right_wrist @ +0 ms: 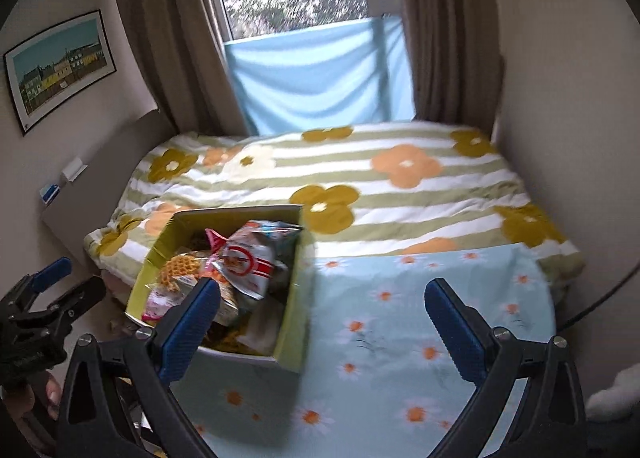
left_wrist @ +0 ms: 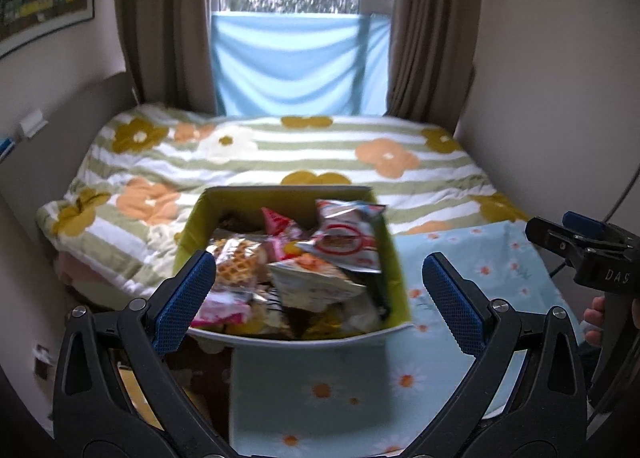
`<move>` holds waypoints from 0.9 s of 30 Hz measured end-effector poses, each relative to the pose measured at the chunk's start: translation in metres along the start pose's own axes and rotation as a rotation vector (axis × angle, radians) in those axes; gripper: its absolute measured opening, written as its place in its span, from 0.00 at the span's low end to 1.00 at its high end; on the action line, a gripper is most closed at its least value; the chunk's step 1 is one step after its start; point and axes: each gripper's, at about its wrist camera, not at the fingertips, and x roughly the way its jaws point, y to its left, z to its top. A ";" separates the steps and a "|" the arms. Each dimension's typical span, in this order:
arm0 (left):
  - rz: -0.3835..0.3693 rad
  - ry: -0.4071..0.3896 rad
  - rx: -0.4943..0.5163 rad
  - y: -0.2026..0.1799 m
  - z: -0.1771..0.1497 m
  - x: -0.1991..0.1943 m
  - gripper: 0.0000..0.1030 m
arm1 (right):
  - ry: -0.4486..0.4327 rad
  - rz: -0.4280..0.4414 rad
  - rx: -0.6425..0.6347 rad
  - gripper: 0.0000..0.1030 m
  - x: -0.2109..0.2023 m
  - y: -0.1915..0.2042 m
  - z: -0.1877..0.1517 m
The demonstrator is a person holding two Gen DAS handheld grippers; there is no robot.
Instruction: Organize snacks
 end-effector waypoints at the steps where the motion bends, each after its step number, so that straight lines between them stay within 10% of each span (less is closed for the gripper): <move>1: 0.007 -0.017 0.002 -0.008 -0.004 -0.009 1.00 | -0.019 -0.020 -0.007 0.99 -0.013 -0.004 -0.005; 27: 0.034 -0.138 0.010 -0.071 -0.058 -0.082 1.00 | -0.177 -0.150 -0.031 0.99 -0.099 -0.042 -0.070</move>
